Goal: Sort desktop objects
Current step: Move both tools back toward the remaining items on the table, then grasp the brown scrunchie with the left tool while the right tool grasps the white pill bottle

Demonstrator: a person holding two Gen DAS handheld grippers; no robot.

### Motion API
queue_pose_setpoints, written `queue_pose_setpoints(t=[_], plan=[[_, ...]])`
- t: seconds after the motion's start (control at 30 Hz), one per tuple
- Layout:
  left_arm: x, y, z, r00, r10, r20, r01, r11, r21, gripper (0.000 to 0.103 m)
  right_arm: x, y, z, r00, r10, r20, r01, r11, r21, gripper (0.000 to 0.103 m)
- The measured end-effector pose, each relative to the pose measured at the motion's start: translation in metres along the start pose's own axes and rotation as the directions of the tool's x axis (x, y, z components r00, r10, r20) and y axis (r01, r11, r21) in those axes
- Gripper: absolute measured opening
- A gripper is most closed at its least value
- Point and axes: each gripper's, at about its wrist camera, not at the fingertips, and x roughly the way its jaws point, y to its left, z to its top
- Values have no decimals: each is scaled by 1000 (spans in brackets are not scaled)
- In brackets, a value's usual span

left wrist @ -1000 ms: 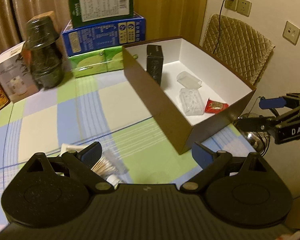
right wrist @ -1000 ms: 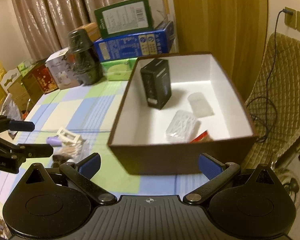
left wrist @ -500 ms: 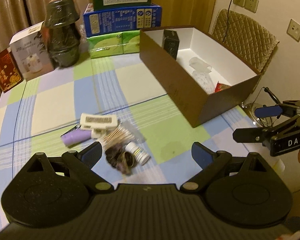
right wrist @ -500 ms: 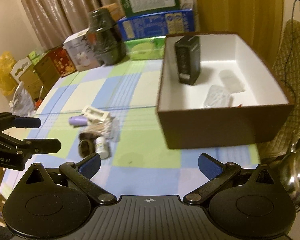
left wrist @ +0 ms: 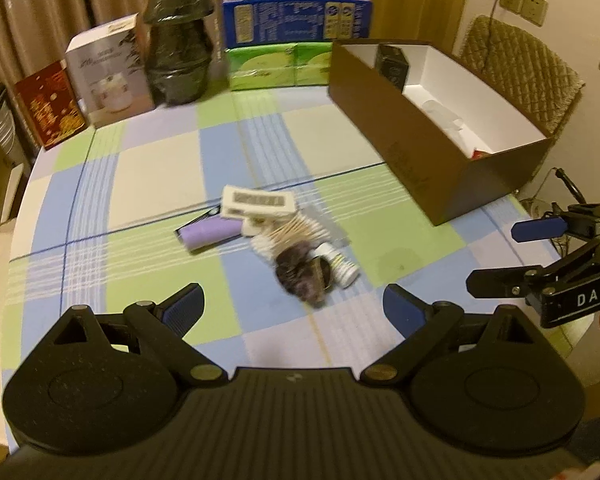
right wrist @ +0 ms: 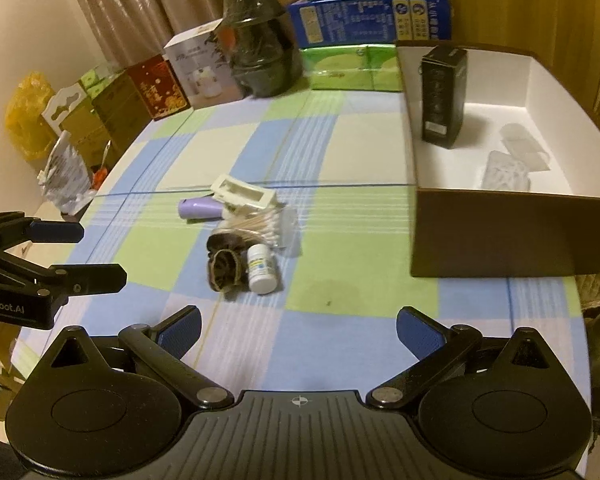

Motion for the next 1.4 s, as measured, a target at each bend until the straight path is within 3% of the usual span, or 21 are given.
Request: queue_pose_setpoints(t=[0.33,0.87,1.17,1.4], plan=[[10,20,-10,999,13,-35,-14,1000,-27,94,24,14,0,1000,-11,-22,11,1000,-22,101],[53,25,-22,997,2,-75,-2,1000,7,92,67,19,3,998,-37,-41,34,996,-87,99],[78,22,-18,996,-9,-92,12,999,35,89,95,24,6,999,-2,-41,-5,986,-170,50],[93,23,-15,993,-17,-113,23,998,50,89,113,24,11,998,27,-58,-38,982,-184,40]])
